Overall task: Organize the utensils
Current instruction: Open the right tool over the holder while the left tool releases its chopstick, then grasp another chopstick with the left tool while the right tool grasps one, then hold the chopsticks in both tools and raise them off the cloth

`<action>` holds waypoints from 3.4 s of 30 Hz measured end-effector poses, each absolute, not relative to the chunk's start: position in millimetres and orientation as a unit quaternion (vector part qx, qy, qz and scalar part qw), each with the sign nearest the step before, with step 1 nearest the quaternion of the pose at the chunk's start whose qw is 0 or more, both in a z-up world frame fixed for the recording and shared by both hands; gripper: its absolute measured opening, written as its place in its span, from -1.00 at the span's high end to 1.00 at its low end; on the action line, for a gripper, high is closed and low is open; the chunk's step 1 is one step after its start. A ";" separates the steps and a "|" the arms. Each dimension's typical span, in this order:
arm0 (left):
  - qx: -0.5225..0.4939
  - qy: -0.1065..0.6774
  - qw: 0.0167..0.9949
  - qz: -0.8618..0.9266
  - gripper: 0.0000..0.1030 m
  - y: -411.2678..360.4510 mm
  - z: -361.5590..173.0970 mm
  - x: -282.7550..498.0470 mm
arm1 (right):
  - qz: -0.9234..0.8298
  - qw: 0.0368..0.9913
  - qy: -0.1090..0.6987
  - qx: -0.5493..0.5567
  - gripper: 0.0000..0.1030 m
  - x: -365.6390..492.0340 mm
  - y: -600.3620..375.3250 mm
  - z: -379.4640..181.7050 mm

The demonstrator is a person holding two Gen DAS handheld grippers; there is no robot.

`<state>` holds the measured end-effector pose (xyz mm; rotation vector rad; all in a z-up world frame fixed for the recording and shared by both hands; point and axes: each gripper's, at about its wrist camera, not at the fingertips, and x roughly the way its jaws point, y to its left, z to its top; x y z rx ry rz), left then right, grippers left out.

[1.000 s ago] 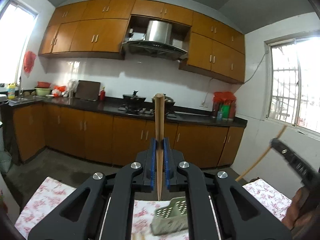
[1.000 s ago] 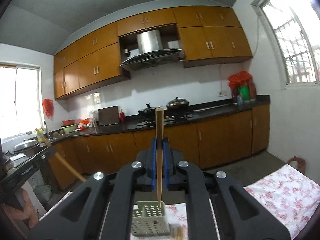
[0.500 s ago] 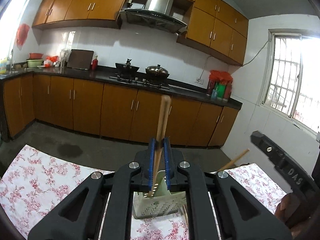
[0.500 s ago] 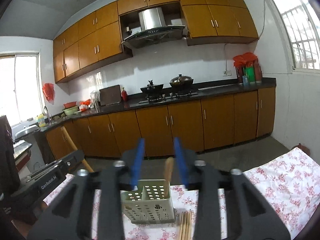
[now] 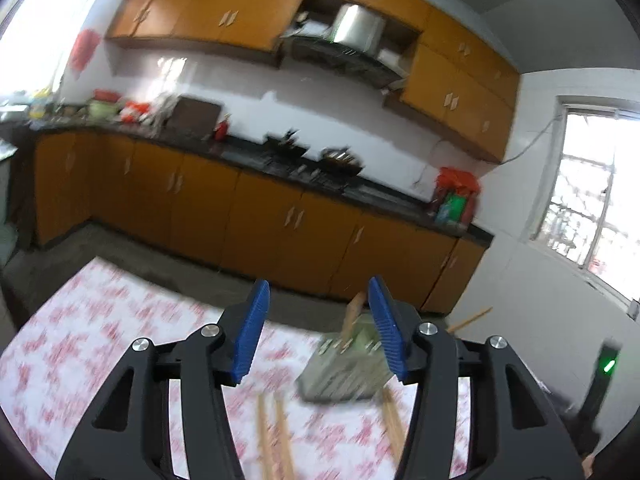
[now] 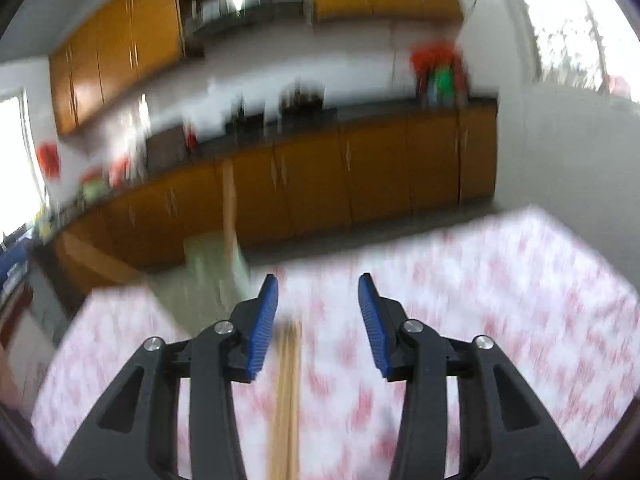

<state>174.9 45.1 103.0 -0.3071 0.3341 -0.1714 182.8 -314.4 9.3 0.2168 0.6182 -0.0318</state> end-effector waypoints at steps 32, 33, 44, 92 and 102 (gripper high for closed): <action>0.008 0.445 0.892 -0.076 0.57 11.7 -86.0 154.6 | -0.020 0.898 0.438 0.032 0.80 177.6 -269.0 -106.2; 0.017 0.444 0.893 -0.073 0.57 9.1 -86.2 153.7 | -0.017 0.899 0.437 0.032 0.75 176.5 -268.4 -106.5; -0.015 0.440 0.898 -0.009 0.83 55.2 -84.6 198.1 | -0.062 0.906 0.417 0.040 0.84 193.5 -300.3 -107.5; -0.067 0.427 0.902 -0.015 0.82 80.4 -86.0 204.3 | -0.073 0.905 0.416 0.046 0.73 197.3 -311.6 -107.8; -0.067 0.427 0.902 -0.015 0.82 80.6 -86.1 204.2 | -0.073 0.905 0.416 0.046 0.72 197.4 -311.5 -107.8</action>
